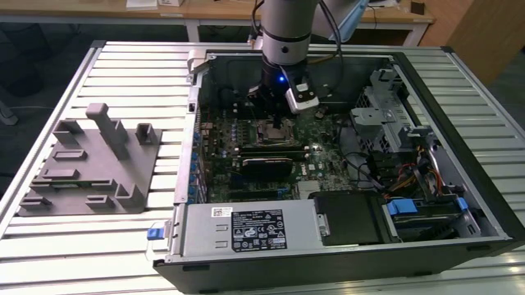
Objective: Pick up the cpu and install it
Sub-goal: 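Close the cpu cover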
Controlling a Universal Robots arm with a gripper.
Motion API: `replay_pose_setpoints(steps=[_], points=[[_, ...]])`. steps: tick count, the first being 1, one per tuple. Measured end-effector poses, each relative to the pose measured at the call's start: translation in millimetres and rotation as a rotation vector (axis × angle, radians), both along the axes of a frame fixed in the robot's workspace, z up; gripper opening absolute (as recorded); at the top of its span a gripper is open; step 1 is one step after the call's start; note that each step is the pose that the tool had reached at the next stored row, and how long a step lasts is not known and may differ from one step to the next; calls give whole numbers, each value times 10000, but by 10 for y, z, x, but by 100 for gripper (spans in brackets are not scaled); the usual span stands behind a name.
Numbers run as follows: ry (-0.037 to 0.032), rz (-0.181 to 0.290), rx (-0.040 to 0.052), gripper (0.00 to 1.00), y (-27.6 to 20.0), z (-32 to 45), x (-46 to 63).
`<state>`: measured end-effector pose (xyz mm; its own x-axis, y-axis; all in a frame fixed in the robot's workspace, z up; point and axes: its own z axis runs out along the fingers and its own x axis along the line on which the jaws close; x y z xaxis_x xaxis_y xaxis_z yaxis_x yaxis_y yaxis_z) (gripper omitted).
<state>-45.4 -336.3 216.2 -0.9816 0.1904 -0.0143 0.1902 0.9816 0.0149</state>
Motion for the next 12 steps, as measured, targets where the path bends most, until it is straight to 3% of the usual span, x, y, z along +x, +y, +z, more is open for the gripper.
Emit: replay_pose_setpoints(steps=[6, 12], points=[[0, 3, -1, 11, 0, 0, -2], [0, 3, 0, 11, 0, 0, -70]])
